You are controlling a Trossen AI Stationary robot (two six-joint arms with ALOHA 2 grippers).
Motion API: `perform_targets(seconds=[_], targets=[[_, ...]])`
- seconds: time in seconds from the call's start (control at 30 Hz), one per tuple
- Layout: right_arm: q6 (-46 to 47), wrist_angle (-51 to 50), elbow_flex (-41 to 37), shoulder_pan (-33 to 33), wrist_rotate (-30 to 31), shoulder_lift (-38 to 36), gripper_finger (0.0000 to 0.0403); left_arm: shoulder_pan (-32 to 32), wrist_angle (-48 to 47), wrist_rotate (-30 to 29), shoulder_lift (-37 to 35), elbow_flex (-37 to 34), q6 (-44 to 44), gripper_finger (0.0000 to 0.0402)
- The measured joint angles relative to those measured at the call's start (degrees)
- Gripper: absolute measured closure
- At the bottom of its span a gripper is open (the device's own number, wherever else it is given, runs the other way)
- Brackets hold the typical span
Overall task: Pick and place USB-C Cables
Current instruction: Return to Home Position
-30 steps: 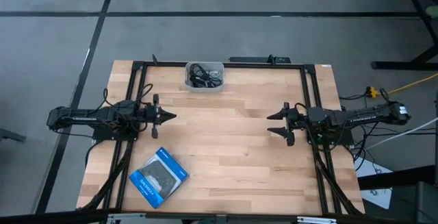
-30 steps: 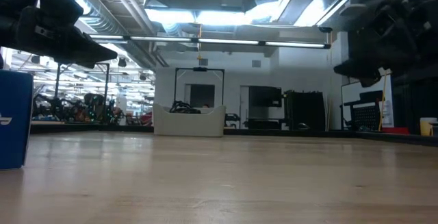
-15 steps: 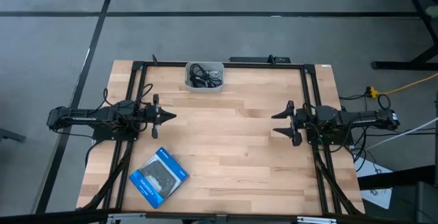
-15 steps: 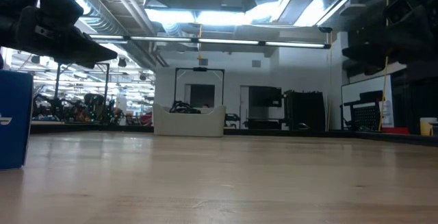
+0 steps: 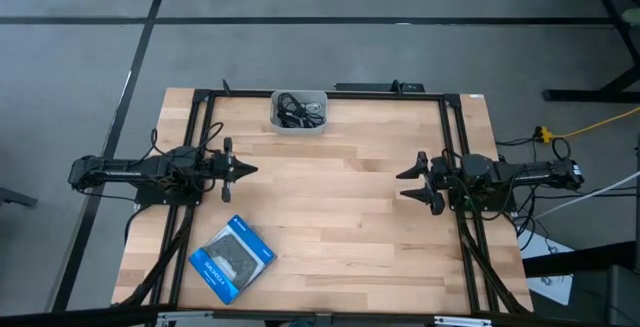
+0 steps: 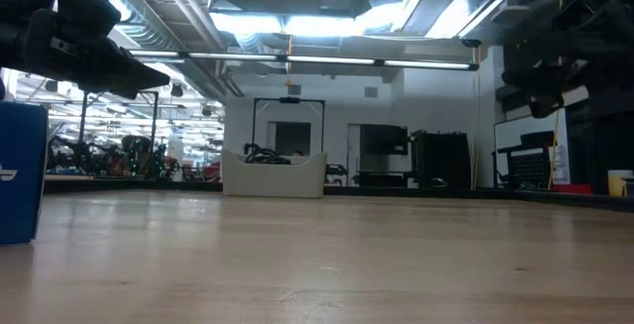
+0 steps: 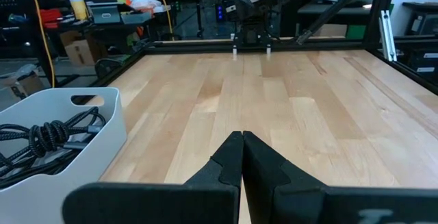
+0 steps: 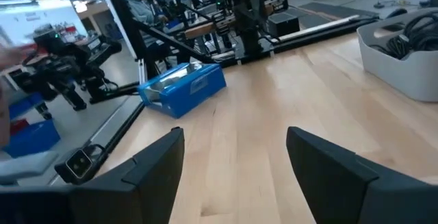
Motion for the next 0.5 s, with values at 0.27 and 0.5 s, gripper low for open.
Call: perform_targets(seconds=[0.27, 0.5], targets=[[0.3, -0.02, 0.0, 0.0, 0.0, 0.0, 0.0141, 0.0, 0.0, 0.0, 0.0, 0.0, 0.02, 0.0401], [0.23, -0.01, 0.0, 0.81, 0.42, -0.99, 0.0141, 0.0, 0.0, 0.24, -0.34, 0.0, 0.0, 0.0401]])
